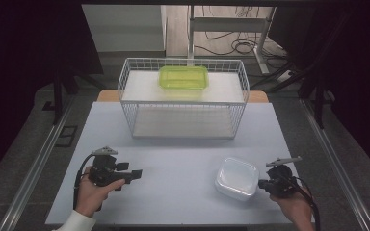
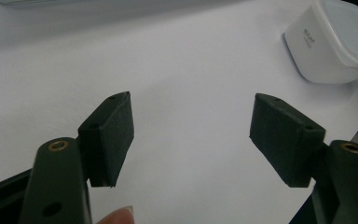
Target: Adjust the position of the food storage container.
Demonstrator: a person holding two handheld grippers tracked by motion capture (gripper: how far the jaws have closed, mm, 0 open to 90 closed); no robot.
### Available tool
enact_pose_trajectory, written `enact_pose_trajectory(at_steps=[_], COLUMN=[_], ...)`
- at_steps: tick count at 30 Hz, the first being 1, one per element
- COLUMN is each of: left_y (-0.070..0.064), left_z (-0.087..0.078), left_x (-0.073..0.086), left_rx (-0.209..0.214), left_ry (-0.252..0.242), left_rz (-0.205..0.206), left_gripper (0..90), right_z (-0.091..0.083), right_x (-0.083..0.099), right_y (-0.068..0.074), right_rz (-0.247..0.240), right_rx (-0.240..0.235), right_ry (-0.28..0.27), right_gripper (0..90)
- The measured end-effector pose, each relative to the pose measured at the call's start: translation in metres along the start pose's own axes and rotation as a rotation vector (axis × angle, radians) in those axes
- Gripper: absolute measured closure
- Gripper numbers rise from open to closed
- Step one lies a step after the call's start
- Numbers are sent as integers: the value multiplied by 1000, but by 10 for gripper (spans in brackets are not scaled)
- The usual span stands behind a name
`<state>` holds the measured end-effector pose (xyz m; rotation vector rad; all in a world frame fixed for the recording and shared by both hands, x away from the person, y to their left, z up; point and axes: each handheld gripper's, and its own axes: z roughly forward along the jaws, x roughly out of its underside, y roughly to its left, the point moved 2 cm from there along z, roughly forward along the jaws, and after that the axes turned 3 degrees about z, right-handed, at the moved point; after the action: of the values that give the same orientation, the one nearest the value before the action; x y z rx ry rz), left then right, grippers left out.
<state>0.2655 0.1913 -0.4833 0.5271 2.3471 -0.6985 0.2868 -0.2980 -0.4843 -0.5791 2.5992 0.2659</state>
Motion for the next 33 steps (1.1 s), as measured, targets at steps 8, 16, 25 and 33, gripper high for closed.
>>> enact_pose_trajectory(at_steps=[8,16,25,33], left_y=[2,2,2,3], left_z=[1,3,4,3], left_x=[1,1,2,1], left_rx=[2,4,9,10], left_ry=[8,19,33,27], left_rz=[-3,-2,-4,-5], left_gripper=[297,294,290,286], right_z=[11,18,27,40], right_x=[-12,-22,-34,-49], right_y=[9,22,43,65], right_rz=[-21,-41,-71,-98], right_rx=[4,-6,-18,-31], right_ry=[-5,-8,-14,-17], right_gripper=[888,888,888,888])
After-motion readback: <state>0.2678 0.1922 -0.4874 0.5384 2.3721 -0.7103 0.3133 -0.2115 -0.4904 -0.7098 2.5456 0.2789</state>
